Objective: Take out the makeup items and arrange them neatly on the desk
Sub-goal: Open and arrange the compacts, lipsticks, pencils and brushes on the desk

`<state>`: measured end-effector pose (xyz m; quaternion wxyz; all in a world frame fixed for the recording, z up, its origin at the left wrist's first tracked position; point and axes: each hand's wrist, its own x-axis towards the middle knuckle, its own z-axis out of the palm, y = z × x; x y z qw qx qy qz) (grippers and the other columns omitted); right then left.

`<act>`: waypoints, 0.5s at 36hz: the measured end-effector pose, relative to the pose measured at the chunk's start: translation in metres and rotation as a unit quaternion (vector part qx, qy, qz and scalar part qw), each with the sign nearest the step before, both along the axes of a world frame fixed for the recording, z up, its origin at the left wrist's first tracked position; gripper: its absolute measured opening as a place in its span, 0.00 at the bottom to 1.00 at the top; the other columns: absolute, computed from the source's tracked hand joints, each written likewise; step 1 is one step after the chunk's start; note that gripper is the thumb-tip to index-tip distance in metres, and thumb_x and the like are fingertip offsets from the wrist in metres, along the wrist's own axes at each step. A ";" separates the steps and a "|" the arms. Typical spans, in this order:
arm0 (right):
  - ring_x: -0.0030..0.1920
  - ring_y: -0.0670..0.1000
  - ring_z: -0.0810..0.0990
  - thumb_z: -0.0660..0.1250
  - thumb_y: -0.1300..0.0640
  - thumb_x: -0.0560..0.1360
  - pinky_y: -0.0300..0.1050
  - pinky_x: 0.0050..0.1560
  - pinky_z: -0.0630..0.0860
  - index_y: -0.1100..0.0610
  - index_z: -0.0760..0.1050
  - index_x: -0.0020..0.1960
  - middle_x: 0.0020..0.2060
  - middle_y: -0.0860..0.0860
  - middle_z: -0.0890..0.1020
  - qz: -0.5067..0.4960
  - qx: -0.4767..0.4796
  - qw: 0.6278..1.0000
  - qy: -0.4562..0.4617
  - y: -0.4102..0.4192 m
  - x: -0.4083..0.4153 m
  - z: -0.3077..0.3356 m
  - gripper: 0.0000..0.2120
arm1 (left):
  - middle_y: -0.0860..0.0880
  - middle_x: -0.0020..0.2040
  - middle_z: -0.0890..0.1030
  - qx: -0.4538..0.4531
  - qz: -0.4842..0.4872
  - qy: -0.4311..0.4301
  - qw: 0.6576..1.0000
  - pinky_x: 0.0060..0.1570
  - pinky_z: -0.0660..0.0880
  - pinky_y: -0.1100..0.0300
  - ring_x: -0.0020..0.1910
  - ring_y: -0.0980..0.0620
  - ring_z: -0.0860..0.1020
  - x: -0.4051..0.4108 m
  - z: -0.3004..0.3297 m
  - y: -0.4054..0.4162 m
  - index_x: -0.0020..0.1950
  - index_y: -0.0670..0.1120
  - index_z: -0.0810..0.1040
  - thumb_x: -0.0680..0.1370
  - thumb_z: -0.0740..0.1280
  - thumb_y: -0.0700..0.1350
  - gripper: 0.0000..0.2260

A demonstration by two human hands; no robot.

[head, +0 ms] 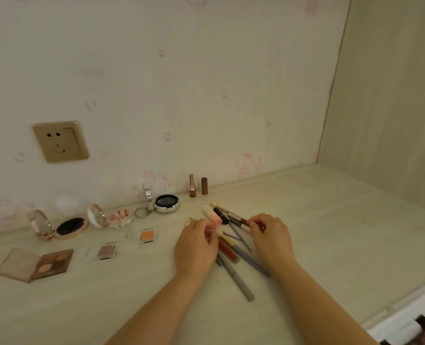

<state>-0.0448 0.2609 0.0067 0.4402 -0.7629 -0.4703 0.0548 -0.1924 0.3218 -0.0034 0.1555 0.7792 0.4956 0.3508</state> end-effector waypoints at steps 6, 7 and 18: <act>0.51 0.50 0.75 0.59 0.56 0.78 0.44 0.48 0.74 0.54 0.79 0.54 0.48 0.50 0.80 0.023 -0.048 0.997 -0.056 0.022 -0.006 0.002 0.11 | 0.56 0.49 0.76 0.001 0.014 0.028 1.000 0.43 0.69 0.61 0.51 0.55 0.72 0.004 0.009 0.014 0.48 0.57 0.75 0.77 0.63 0.47 0.04; 0.52 0.50 0.74 0.59 0.56 0.79 0.45 0.49 0.74 0.54 0.79 0.55 0.49 0.50 0.80 0.027 -0.062 0.996 -0.064 0.027 -0.007 0.002 0.11 | 0.56 0.49 0.77 0.000 0.018 0.032 0.999 0.44 0.69 0.61 0.52 0.54 0.72 0.004 0.010 0.017 0.49 0.56 0.75 0.77 0.62 0.46 0.05; 0.57 0.53 0.72 0.58 0.54 0.79 0.45 0.51 0.72 0.52 0.80 0.54 0.52 0.52 0.80 0.029 -0.173 0.978 -0.116 0.086 -0.009 0.015 0.12 | 0.53 0.56 0.76 -0.013 -0.015 0.061 0.998 0.52 0.71 0.56 0.57 0.51 0.70 0.020 0.020 0.063 0.56 0.53 0.78 0.79 0.59 0.46 0.10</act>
